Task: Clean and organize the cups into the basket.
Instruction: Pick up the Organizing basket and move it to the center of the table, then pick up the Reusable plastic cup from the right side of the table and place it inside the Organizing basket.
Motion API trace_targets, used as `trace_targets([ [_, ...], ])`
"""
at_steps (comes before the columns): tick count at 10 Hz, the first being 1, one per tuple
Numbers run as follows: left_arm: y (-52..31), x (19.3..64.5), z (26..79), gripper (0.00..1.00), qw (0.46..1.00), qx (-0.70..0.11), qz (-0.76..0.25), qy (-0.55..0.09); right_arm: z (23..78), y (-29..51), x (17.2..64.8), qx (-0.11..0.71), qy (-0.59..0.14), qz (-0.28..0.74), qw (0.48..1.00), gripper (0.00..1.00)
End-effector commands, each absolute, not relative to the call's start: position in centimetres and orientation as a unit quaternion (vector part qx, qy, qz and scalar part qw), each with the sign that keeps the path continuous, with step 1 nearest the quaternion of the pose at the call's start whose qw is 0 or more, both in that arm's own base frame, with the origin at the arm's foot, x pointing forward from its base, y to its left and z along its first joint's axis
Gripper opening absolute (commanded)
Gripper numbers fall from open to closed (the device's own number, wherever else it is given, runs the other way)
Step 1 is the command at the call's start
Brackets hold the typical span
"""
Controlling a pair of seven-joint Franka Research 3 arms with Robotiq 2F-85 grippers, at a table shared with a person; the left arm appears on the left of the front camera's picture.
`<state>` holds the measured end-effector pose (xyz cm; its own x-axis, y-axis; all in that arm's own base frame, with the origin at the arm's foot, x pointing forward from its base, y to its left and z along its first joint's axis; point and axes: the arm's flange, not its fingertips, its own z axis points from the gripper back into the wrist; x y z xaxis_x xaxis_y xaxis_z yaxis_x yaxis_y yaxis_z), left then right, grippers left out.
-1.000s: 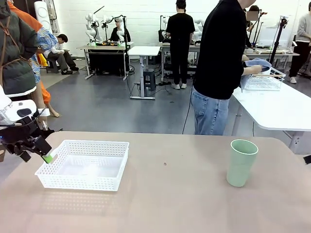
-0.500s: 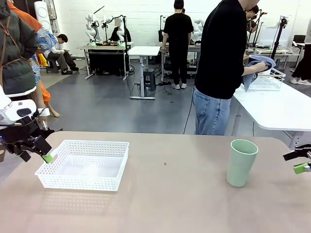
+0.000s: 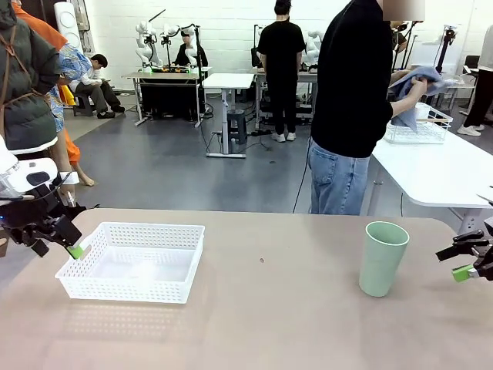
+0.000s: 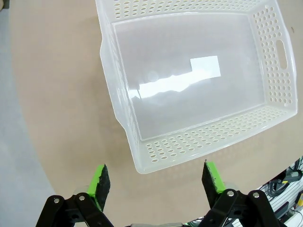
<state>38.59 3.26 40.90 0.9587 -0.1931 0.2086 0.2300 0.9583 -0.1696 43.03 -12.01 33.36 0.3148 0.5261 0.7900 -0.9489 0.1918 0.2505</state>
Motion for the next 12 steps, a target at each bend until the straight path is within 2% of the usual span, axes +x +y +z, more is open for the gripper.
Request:
trace_targets([
  [1, 3.0, 38.4, 41.0, 1.00, 0.986, -0.097, -0.105, -0.092, 33.8, -12.2, 43.0, 0.372, -0.286, 0.514, 0.718, 1.00],
  [7, 3.0, 38.4, 41.0, 1.00, 0.986, -0.097, -0.105, -0.092, 33.5, -12.2, 43.0, 0.373, -0.284, 0.512, 0.720, 1.00],
  [12, 1.8, 39.4, 39.1, 1.00, 0.989, -0.073, -0.104, -0.072, 31.6, -8.9, 44.0, 0.330, -0.338, 0.608, 0.639, 1.00],
])
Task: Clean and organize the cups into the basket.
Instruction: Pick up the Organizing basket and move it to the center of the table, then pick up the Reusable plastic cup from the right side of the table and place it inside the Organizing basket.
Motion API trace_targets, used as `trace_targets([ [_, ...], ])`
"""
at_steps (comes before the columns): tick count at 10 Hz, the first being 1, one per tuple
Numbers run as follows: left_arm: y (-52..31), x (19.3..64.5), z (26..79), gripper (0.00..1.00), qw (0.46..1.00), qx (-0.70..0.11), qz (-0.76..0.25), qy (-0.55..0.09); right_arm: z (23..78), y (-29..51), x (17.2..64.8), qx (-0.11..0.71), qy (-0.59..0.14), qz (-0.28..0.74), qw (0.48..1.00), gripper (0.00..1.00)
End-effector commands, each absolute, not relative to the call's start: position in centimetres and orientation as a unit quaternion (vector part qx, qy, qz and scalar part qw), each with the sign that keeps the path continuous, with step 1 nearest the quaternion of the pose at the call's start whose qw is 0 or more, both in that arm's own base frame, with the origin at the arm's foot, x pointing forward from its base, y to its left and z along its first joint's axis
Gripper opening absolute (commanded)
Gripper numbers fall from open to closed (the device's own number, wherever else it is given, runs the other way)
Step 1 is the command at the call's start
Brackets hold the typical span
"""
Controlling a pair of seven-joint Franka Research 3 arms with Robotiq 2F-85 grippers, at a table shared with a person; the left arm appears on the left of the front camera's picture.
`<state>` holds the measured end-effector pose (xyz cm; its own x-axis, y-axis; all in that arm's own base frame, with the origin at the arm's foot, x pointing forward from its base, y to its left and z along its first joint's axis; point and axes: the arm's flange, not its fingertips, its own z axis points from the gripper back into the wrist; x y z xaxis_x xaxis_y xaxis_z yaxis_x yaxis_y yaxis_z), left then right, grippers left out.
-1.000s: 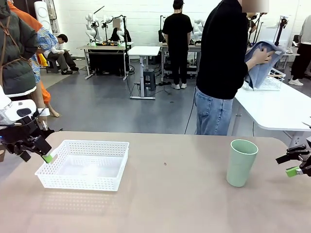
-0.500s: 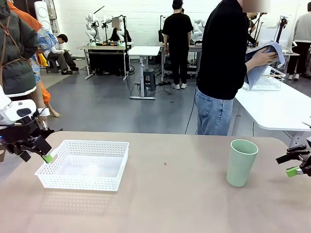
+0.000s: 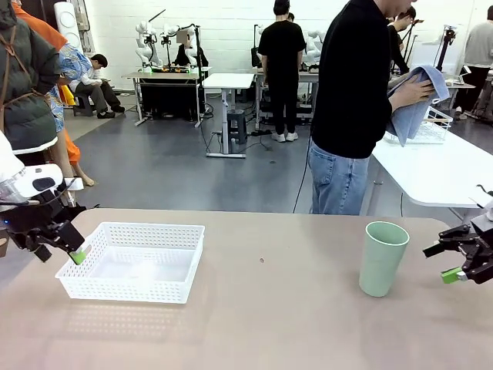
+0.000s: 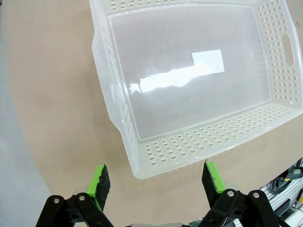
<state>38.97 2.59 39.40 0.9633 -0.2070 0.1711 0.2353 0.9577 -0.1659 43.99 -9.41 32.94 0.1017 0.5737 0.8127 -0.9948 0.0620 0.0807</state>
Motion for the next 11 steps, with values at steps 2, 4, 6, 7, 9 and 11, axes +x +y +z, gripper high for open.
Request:
trace_targets([
  [2, 0.9, 39.6, 38.4, 1.00, 0.991, -0.060, -0.097, -0.076, 30.9, -8.5, 44.7, 0.328, -0.350, 0.610, 0.630, 1.00],
  [4, -0.2, 39.6, 37.2, 1.00, 0.993, -0.021, -0.074, -0.088, 30.3, -8.5, 46.0, 0.344, -0.363, 0.600, 0.624, 1.00],
  [6, -0.3, 40.0, 36.9, 1.00, 0.994, 0.013, -0.021, -0.104, 29.9, -8.4, 46.5, 0.356, -0.357, 0.570, 0.649, 1.00],
  [7, 0.2, 40.6, 38.1, 1.00, 0.992, -0.041, -0.082, -0.089, 30.5, -8.7, 45.2, 0.343, -0.349, 0.599, 0.634, 1.00],
  [9, 0.2, 40.6, 38.1, 1.00, 0.992, -0.041, -0.082, -0.089, 30.5, -8.7, 45.2, 0.343, -0.349, 0.599, 0.634, 1.00],
  [11, -0.2, 40.9, 37.8, 1.00, 0.993, -0.027, -0.068, -0.092, 30.5, -8.7, 45.2, 0.343, -0.349, 0.599, 0.634, 1.00],
])
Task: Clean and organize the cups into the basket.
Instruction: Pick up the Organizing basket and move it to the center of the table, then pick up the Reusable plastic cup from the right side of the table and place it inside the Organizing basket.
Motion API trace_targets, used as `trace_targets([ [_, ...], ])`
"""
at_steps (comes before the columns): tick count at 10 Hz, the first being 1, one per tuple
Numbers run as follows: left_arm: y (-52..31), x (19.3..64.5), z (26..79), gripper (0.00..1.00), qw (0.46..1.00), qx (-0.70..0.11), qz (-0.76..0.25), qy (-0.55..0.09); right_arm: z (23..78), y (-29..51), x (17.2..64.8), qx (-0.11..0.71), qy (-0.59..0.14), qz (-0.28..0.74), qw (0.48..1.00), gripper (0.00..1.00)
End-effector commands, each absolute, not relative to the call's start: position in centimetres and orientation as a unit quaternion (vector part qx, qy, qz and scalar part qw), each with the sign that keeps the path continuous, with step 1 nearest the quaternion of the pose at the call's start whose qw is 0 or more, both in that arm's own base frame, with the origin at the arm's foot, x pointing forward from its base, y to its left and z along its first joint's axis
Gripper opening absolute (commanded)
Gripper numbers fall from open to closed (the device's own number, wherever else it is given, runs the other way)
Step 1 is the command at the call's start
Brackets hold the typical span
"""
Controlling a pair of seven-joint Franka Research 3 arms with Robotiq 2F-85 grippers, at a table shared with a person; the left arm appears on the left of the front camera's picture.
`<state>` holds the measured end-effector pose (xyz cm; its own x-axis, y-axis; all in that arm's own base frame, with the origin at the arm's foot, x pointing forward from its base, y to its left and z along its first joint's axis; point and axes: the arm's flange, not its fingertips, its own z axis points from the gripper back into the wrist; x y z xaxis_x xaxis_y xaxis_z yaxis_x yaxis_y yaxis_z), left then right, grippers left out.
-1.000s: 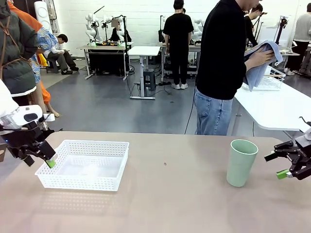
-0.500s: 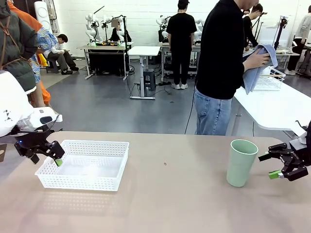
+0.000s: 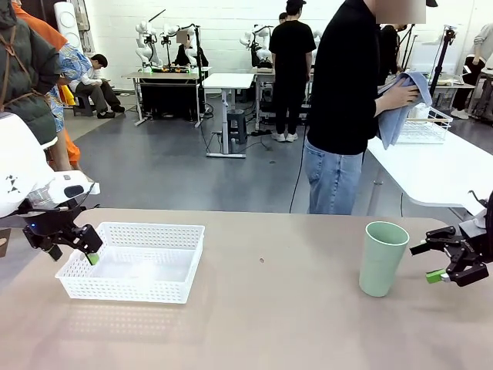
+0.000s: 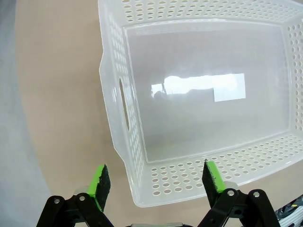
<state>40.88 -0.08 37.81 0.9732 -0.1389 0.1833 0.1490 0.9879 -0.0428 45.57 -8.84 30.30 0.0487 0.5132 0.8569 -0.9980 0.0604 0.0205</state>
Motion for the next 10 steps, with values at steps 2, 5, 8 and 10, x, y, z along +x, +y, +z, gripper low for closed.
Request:
trace_targets([
  [2, -0.8, 40.7, 36.4, 1.00, 0.992, -0.003, -0.102, -0.080, 29.9, -8.2, 46.1, 0.358, -0.365, 0.585, 0.630, 1.00],
  [5, -0.8, 40.6, 35.9, 1.00, 0.991, 0.006, -0.108, -0.077, 29.3, -7.0, 46.8, 0.382, -0.373, 0.574, 0.621, 1.00],
  [8, -0.9, 41.0, 35.3, 1.00, 0.992, 0.012, -0.106, -0.068, 28.8, -6.0, 47.3, 0.388, -0.369, 0.579, 0.614, 1.00],
  [10, -0.9, 41.0, 34.6, 1.00, 0.992, 0.012, -0.111, -0.056, 28.0, -5.2, 48.1, 0.389, -0.369, 0.581, 0.612, 1.00],
])
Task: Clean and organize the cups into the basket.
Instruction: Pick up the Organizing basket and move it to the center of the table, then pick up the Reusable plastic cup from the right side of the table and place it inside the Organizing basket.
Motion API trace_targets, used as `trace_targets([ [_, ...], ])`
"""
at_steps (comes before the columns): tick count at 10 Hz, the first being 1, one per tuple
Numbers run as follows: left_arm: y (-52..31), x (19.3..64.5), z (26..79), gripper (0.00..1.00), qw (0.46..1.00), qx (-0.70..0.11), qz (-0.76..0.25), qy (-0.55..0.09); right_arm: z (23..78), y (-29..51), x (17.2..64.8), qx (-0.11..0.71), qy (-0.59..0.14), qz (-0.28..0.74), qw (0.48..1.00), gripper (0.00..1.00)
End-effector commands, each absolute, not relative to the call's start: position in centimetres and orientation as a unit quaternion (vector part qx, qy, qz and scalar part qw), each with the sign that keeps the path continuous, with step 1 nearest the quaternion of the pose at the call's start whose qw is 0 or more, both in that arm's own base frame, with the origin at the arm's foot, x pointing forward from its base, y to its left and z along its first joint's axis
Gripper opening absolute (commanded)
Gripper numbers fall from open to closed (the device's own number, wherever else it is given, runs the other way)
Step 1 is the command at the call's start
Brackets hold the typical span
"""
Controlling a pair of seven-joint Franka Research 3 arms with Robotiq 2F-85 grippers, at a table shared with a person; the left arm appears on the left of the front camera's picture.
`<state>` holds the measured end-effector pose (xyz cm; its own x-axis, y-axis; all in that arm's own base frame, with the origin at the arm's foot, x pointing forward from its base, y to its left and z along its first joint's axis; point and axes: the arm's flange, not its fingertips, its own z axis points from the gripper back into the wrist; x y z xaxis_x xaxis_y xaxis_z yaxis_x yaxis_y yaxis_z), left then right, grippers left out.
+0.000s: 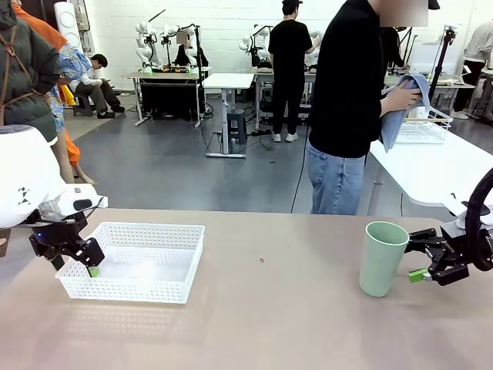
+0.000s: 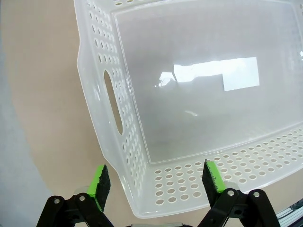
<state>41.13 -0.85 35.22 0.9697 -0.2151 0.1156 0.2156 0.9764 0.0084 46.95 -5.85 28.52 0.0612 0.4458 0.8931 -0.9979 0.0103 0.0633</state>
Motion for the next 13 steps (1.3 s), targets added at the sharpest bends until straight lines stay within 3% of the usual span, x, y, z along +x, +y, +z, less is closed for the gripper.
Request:
trace_targets([
  [1, -0.9, 40.9, 34.3, 1.00, 0.991, 0.011, -0.122, -0.053, 27.5, -4.7, 48.6, 0.389, -0.366, 0.581, 0.614, 1.00],
  [8, -0.7, 40.8, 33.5, 1.00, 0.990, 0.019, -0.135, -0.044, 25.5, -1.8, 50.5, 0.404, -0.337, 0.584, 0.618, 1.00],
  [13, 0.1, 41.7, 33.0, 1.00, 0.994, 0.001, -0.108, -0.034, 25.0, -0.1, 50.2, 0.434, -0.321, 0.607, 0.583, 1.00],
])
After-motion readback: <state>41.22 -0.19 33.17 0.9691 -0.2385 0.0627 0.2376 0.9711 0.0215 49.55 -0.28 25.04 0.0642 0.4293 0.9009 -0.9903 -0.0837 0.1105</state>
